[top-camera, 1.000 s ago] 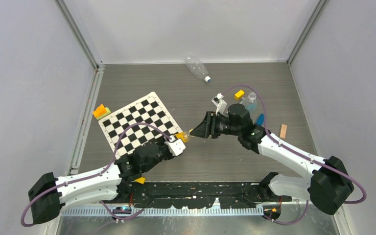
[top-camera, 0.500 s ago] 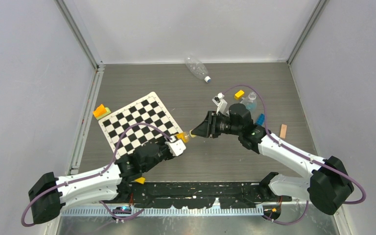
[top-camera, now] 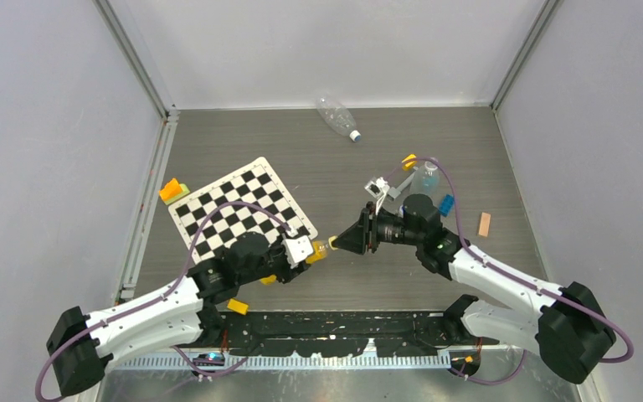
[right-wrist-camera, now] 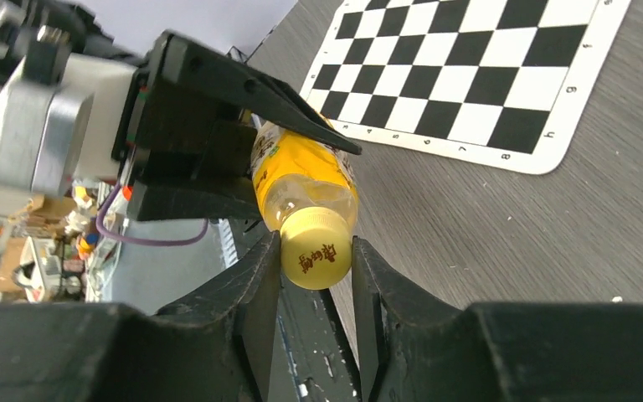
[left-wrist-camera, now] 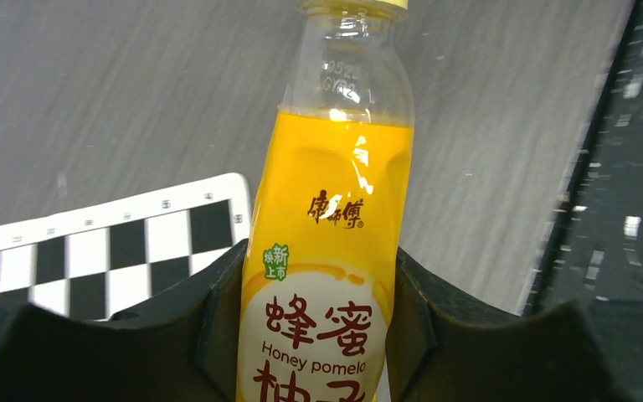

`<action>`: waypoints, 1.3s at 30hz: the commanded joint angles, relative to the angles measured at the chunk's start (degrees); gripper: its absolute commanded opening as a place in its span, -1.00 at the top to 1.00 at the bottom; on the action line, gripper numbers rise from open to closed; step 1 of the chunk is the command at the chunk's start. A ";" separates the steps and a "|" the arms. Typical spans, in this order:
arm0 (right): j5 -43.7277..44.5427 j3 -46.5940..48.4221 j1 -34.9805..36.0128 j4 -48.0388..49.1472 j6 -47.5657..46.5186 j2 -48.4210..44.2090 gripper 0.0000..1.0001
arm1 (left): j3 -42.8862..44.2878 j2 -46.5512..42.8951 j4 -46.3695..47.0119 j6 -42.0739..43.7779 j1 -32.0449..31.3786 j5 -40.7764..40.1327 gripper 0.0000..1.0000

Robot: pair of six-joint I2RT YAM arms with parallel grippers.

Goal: Unscrew the bottle caps
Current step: Unscrew the bottle cap from the plastic bottle.

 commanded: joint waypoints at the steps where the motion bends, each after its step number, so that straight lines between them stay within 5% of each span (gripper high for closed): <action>1: -2.38 -4.29 1.60 6.14 -7.27 -3.41 0.99 | 6.52 -1.52 1.48 -5.62 4.55 20.21 1.00; 12: -3.64 -14.47 3.26 19.95 -16.39 -7.81 0.99 | 11.99 5.63 -4.27 -6.53 8.58 44.74 0.97; 22: -3.44 -18.01 4.80 24.66 -24.30 -10.13 0.99 | 12.14 5.34 -3.43 -6.50 9.03 52.56 0.95; 27: 4.38 -19.87 4.83 27.24 -24.26 -12.68 0.90 | 7.89 2.21 2.23 -6.40 9.03 45.21 0.94; 32: 25.97 -15.32 4.83 16.84 -10.90 -17.57 0.20 | 3.72 -2.05 6.40 -6.38 9.03 27.92 0.91; 39: 24.27 -4.08 4.83 -2.36 -1.78 -19.07 0.04 | 2.20 -2.64 7.87 -5.73 8.44 13.13 0.97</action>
